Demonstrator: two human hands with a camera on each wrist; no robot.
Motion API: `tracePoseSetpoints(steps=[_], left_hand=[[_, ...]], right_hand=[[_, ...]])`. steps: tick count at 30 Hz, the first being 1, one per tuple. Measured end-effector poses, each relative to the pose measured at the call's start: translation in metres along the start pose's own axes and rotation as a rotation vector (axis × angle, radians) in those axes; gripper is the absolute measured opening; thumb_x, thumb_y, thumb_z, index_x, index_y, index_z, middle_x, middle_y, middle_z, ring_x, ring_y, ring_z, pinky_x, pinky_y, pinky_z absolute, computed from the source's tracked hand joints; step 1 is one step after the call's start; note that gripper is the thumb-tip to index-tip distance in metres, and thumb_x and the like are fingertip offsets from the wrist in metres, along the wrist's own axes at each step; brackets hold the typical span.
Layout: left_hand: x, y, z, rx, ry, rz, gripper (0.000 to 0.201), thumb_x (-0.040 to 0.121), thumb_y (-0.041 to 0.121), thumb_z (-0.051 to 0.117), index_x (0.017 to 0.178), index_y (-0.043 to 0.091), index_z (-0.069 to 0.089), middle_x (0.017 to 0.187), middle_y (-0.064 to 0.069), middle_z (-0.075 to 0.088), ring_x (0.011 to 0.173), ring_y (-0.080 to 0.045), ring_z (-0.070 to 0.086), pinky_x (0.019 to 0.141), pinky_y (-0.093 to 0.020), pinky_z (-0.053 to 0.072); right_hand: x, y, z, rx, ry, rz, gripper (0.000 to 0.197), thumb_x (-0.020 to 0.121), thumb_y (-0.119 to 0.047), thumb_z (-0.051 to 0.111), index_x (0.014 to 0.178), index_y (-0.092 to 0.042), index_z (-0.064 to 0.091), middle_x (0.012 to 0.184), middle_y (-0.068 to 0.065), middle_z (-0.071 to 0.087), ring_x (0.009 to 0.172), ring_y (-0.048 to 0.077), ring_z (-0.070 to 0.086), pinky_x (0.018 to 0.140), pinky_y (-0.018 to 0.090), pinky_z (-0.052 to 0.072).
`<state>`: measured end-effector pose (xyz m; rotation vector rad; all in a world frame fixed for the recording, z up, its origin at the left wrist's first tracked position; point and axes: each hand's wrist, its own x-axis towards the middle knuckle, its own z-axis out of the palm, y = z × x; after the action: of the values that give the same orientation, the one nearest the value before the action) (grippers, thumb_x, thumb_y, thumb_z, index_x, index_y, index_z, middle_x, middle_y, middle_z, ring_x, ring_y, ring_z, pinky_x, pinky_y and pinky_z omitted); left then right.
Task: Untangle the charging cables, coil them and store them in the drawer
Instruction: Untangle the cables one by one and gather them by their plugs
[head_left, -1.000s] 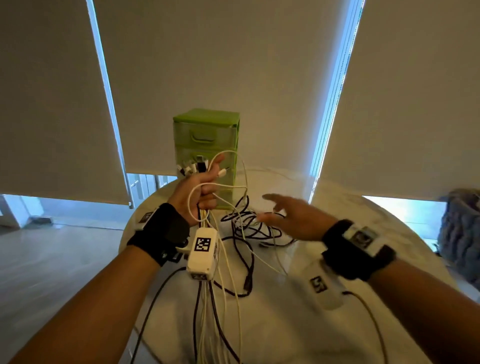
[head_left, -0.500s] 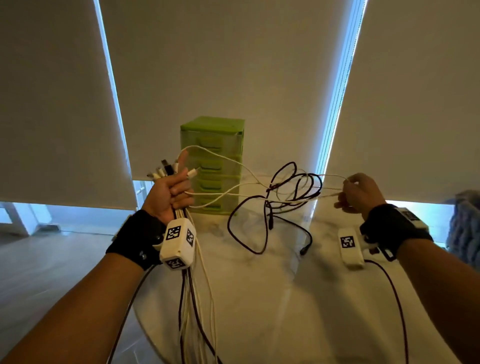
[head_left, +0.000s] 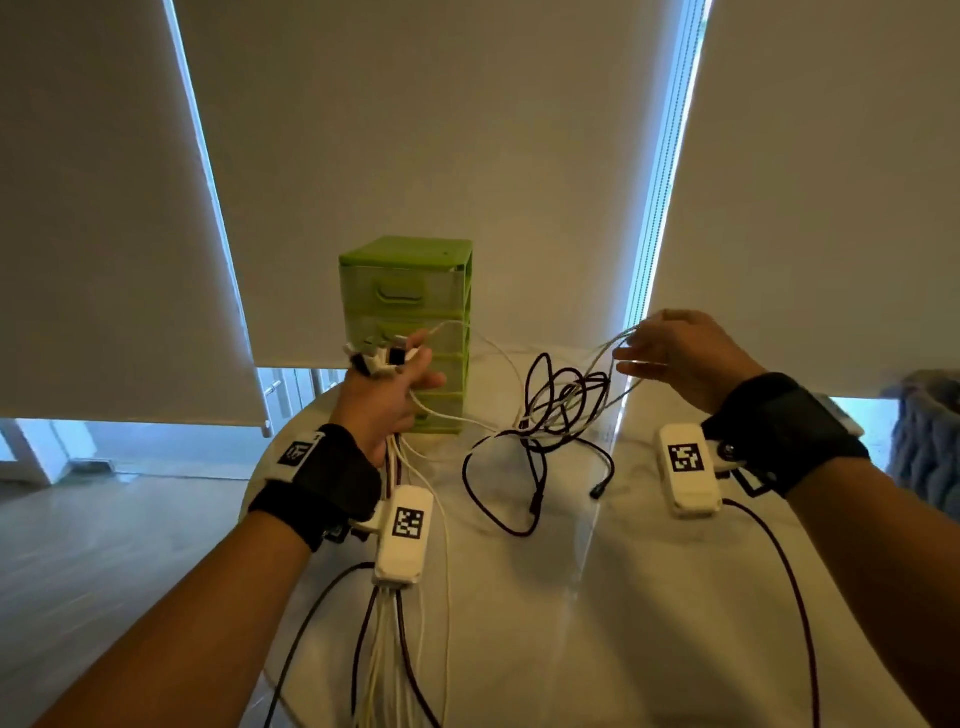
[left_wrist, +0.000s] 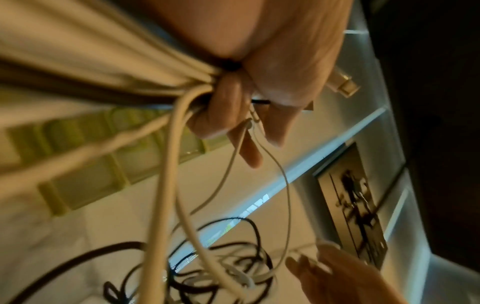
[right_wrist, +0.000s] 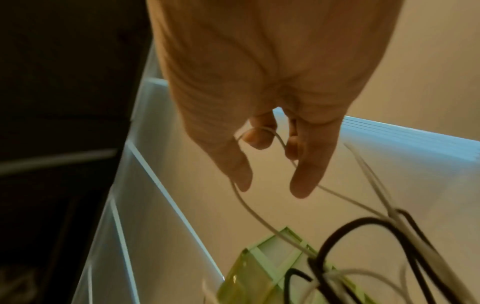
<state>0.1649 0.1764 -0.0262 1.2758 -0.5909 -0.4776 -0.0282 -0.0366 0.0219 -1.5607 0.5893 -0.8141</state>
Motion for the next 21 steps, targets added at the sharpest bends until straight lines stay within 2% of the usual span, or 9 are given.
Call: tracePoseSetpoints(steps=[2, 4, 6, 9, 10, 11, 12, 16, 21], left_hand=[[-0.01, 0.008, 0.02, 0.1, -0.066, 0.088, 0.026, 0.097, 0.015, 0.055, 0.122, 0.017, 0.063, 0.108, -0.015, 0.064, 0.038, 0.007, 0.048, 0.04, -0.012, 0.018], [-0.016, 0.015, 0.041, 0.115, -0.182, 0.116, 0.031, 0.095, 0.007, 0.055, 0.126, 0.004, 0.059, 0.12, -0.014, 0.062, 0.039, 0.009, 0.048, 0.078, -0.023, 0.055], [-0.016, 0.017, 0.061, 0.142, -0.293, 0.107, 0.036, 0.094, 0.004, 0.057, 0.13, 0.004, 0.057, 0.117, -0.007, 0.061, 0.045, 0.005, 0.057, 0.048, -0.009, 0.048], [-0.012, 0.013, 0.087, 0.249, -0.368, 0.066, 0.046, 0.089, 0.002, 0.064, 0.133, 0.012, 0.055, 0.12, -0.001, 0.061, 0.087, -0.001, 0.063, 0.079, -0.017, 0.046], [-0.011, 0.009, 0.093, 0.281, -0.403, 0.067, 0.046, 0.088, 0.0, 0.066, 0.131, 0.011, 0.055, 0.117, -0.002, 0.061, 0.088, 0.01, 0.039, 0.078, -0.009, 0.032], [-0.01, 0.005, 0.097, 0.33, -0.431, 0.069, 0.041, 0.088, 0.001, 0.066, 0.127, 0.011, 0.057, 0.111, -0.003, 0.063, 0.055, -0.003, 0.053, 0.063, -0.004, 0.049], [-0.011, 0.001, 0.099, 0.39, -0.44, 0.066, 0.034, 0.088, 0.006, 0.067, 0.121, 0.01, 0.061, 0.103, -0.004, 0.064, 0.057, 0.008, 0.057, 0.042, -0.007, 0.034], [-0.01, -0.017, 0.092, 0.527, -0.471, -0.071, 0.031, 0.087, 0.035, 0.07, 0.109, 0.013, 0.068, 0.064, 0.004, 0.049, 0.051, -0.008, 0.034, 0.043, -0.018, 0.026], [-0.014, -0.026, 0.083, 0.444, -0.64, -0.195, 0.022, 0.083, 0.022, 0.074, 0.064, 0.027, 0.064, 0.051, 0.008, 0.037, 0.048, -0.007, 0.03, 0.045, -0.024, 0.022]], right_hand=[[-0.006, -0.01, 0.004, -0.24, -0.046, -0.096, 0.018, 0.09, -0.013, 0.065, 0.081, 0.0, 0.057, 0.088, 0.013, 0.067, 0.091, 0.027, 0.069, 0.072, 0.031, 0.058], [-0.012, -0.018, 0.013, -0.457, -0.072, -0.159, 0.03, 0.09, -0.03, 0.065, 0.072, -0.007, 0.058, 0.085, 0.009, 0.068, 0.087, 0.02, 0.069, 0.067, 0.03, 0.059], [-0.018, -0.027, 0.028, -0.574, -0.117, -0.135, 0.033, 0.094, -0.042, 0.056, 0.079, -0.013, 0.06, 0.088, 0.006, 0.065, 0.086, 0.017, 0.068, 0.062, 0.028, 0.059], [-0.025, -0.041, 0.042, -0.531, -0.15, -0.058, 0.044, 0.098, -0.049, 0.044, 0.09, -0.008, 0.059, 0.094, 0.009, 0.064, 0.087, 0.023, 0.068, 0.065, 0.034, 0.059], [-0.027, -0.046, 0.043, -0.518, -0.156, -0.053, 0.046, 0.098, -0.05, 0.042, 0.087, -0.008, 0.057, 0.095, 0.011, 0.064, 0.087, 0.025, 0.068, 0.066, 0.036, 0.059], [-0.03, -0.051, 0.043, -0.494, -0.162, -0.052, 0.048, 0.098, -0.051, 0.04, 0.082, -0.009, 0.055, 0.095, 0.012, 0.065, 0.086, 0.027, 0.068, 0.068, 0.038, 0.059], [-0.032, -0.055, 0.04, -0.447, -0.164, -0.048, 0.049, 0.098, -0.052, 0.04, 0.076, -0.009, 0.051, 0.094, 0.014, 0.066, 0.086, 0.03, 0.069, 0.07, 0.039, 0.059], [-0.035, -0.069, 0.022, -0.076, -0.131, -0.021, 0.05, 0.096, -0.055, 0.04, 0.07, -0.013, 0.045, 0.089, 0.02, 0.068, 0.087, 0.037, 0.071, 0.068, 0.043, 0.059], [-0.027, -0.069, 0.006, 0.195, -0.161, -0.005, 0.061, 0.094, -0.064, 0.029, 0.059, -0.015, 0.037, 0.098, 0.021, 0.066, 0.095, 0.041, 0.069, 0.059, 0.035, 0.058]])
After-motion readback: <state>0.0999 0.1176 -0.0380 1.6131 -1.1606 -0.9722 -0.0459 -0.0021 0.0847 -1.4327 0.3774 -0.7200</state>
